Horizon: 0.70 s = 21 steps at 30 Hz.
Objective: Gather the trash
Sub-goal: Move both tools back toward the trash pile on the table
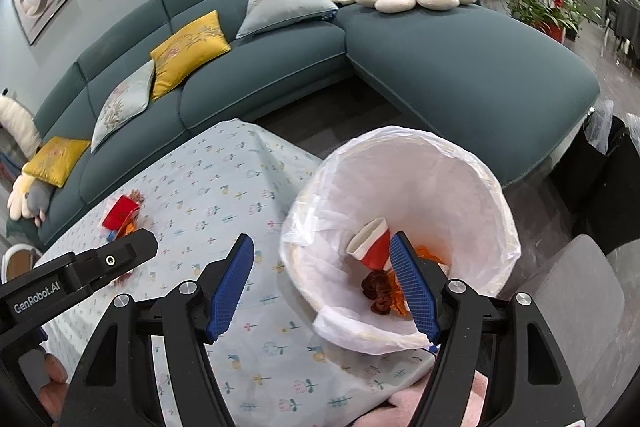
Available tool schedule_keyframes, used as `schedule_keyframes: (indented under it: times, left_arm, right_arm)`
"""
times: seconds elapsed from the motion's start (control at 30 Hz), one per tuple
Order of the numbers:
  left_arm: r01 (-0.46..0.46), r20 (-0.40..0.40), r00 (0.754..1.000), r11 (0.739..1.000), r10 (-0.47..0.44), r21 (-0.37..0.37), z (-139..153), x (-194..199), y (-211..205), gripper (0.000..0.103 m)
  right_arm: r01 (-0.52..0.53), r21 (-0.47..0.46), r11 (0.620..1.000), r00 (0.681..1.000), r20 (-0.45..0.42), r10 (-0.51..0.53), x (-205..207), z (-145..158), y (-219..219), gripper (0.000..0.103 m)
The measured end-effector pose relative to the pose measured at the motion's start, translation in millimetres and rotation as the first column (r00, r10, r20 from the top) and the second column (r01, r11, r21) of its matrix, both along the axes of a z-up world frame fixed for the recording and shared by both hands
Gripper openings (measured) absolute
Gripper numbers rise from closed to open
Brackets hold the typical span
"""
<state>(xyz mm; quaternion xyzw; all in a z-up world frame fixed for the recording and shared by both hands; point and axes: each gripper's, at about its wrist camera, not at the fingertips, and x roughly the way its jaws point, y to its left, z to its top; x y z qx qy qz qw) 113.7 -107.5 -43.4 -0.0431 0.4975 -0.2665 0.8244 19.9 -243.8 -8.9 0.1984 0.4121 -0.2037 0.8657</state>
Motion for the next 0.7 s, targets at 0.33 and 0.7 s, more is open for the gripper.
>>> schedule_keyframes:
  times: [0.33,0.7]
  left_arm:
    - [-0.097,0.001,0.995,0.995,0.097,0.014,-3,14,55,0.040]
    - [-0.235,-0.027,0.971,0.970,0.237,0.058,-26,33,131,0.040]
  right_arm:
    - [-0.082,-0.016,0.996,0.997,-0.015,0.082,21,0,41,0.068]
    - [-0.183,-0.030,0.983,0.982,-0.050,0.181,49,-9,100,0.068]
